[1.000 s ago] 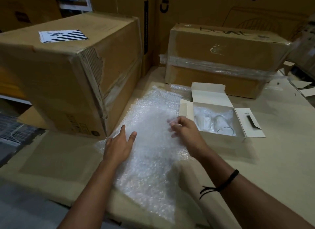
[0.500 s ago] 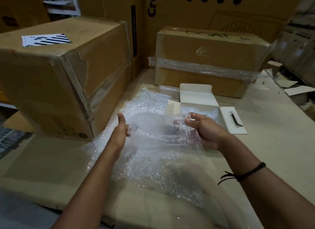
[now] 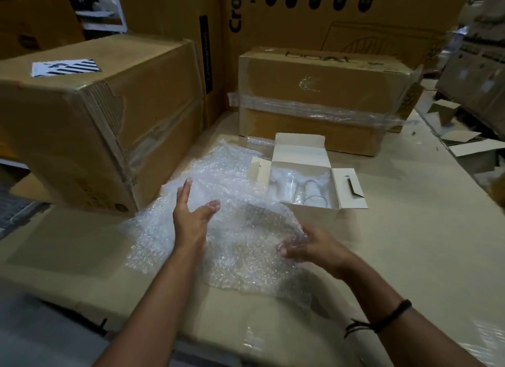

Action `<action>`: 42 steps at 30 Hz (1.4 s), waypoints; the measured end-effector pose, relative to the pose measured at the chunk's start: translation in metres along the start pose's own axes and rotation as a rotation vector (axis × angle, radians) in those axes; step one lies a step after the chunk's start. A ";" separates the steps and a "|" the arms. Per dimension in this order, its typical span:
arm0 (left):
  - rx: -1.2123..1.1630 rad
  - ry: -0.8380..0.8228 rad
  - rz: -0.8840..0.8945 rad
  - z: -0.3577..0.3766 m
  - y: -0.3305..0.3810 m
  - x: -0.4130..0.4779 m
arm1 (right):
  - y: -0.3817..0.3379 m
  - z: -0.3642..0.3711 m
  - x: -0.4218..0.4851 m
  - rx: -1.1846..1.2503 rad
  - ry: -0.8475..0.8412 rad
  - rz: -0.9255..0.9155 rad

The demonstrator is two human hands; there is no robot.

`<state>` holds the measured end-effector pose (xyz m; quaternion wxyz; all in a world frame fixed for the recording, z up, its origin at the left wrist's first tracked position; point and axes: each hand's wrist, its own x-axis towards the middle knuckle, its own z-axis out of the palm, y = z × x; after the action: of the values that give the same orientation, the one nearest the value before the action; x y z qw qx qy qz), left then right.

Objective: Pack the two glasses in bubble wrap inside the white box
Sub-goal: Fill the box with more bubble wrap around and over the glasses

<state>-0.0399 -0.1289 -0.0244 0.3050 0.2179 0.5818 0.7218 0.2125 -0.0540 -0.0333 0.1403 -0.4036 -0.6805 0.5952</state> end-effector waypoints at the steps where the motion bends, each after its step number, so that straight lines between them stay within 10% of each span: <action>1: 0.040 0.008 0.067 0.003 0.001 -0.005 | 0.003 0.003 0.000 0.053 0.035 -0.009; 5: 0.286 -0.006 0.476 0.010 0.005 -0.043 | 0.006 -0.029 -0.004 0.155 0.122 0.010; 11: 0.640 -0.165 0.845 0.003 -0.041 -0.092 | 0.005 -0.114 -0.024 -0.433 0.073 0.125; 22: 1.225 -0.126 0.633 -0.014 -0.069 -0.127 | 0.024 -0.118 -0.031 -1.428 0.291 0.172; 26: 1.244 0.036 0.642 -0.021 -0.064 -0.127 | 0.023 -0.059 -0.057 -1.132 0.464 -0.202; 32: 1.454 0.165 0.193 -0.009 -0.061 -0.099 | 0.076 -0.007 -0.051 -1.130 0.039 0.014; 36: 1.568 0.080 0.284 -0.008 -0.063 -0.088 | 0.080 -0.015 -0.054 -1.068 0.019 -0.035; 42: 0.962 0.213 0.168 -0.012 -0.051 -0.085 | 0.087 -0.026 -0.060 -1.111 0.022 0.039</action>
<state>0.0222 -0.1897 -0.0732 0.0496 0.3049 0.8572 0.4120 0.3015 -0.0823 -0.0898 -0.0976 -0.4358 -0.8829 0.1450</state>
